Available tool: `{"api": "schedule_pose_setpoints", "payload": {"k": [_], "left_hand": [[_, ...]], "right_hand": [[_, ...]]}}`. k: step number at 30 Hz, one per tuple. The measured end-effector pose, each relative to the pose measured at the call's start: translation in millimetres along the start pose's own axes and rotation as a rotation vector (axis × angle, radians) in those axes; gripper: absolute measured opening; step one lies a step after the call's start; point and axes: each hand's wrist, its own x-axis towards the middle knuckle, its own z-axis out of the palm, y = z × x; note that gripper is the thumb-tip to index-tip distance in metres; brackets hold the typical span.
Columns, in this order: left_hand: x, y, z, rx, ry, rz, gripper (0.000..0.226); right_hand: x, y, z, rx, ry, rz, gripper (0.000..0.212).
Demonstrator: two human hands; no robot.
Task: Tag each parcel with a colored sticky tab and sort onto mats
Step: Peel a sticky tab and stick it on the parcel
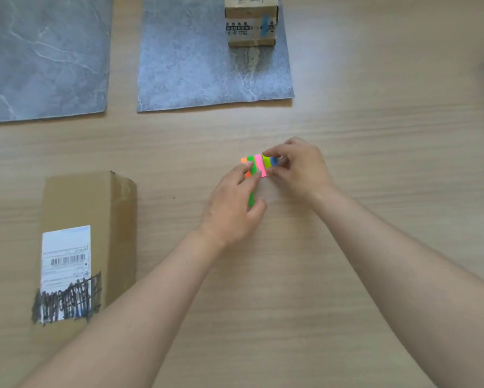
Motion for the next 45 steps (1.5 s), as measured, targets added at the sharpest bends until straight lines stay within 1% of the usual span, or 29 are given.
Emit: {"api": "schedule_pose_setpoints", "payload": {"k": [3,5,8,12,14,18,22,28,34,38,40,45], "left_hand": [[0.8,-0.4,5.0,0.148,0.019,0.004,0.064],[0.9,0.8,6.3,0.191,0.014,-0.003,0.062],[-0.3,0.1,8.3,0.194,0.035,0.005,0.056],[-2.4,-4.4,10.3,0.167,0.067,0.030,0.052],[-2.3,-5.6,11.3,0.158,0.080,0.042,0.051],[-0.2,-5.4,11.4,0.149,0.093,0.030,0.051],[1.1,-2.3,13.0,0.206,0.102,0.039,0.050],[2.4,-0.8,17.8,0.298,0.117,0.022,0.047],[1.6,0.1,18.0,0.313,0.125,0.030,0.049],[0.9,-2.7,19.8,0.309,0.125,0.029,0.051],[-0.3,-4.7,21.7,0.313,0.138,0.042,0.052],[-1.4,-6.0,26.6,0.335,0.148,0.041,0.056]], "right_hand": [[19.2,-2.8,-12.3,-0.099,-0.146,-0.045,0.039],[29.6,-5.6,-18.7,-0.169,-0.224,-0.080,0.045],[38.0,-6.1,-19.6,-0.191,-0.265,-0.106,0.044],[45.6,-3.3,-20.3,-0.163,-0.275,-0.090,0.034],[47.9,-2.4,-20.3,-0.171,-0.273,-0.112,0.028],[41.6,4.1,-20.3,-0.205,-0.216,-0.257,0.014],[32.1,8.1,-20.6,-0.151,-0.191,-0.274,0.007],[29.7,8.3,-17.2,-0.134,-0.147,-0.248,0.012],[23.4,12.3,-9.5,-0.168,-0.104,-0.317,0.023],[20.5,15.7,-9.8,-0.119,-0.067,-0.339,0.017],[19.6,16.8,-11.5,-0.083,-0.057,-0.313,0.018],[17.3,16.6,-12.0,0.043,-0.048,-0.173,0.018]]}}
